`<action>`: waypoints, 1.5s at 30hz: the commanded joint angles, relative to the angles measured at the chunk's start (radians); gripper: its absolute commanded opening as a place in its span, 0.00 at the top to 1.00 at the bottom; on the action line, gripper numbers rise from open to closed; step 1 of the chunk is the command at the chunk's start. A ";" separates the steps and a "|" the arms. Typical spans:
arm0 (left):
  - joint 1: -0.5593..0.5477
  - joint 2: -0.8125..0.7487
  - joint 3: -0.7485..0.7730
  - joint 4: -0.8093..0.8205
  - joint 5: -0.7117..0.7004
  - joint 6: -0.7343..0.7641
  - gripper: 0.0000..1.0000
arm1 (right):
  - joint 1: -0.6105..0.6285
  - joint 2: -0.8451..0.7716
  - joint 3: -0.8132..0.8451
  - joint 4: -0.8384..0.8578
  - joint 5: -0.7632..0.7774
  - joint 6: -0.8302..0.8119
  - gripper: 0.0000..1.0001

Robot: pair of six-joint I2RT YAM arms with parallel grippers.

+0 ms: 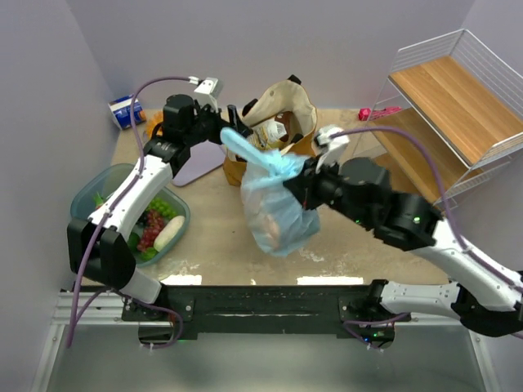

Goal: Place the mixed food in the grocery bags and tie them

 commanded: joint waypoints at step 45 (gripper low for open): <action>-0.006 -0.034 0.005 0.159 -0.146 0.045 1.00 | -0.327 1.024 0.544 -0.001 -0.245 -0.081 1.00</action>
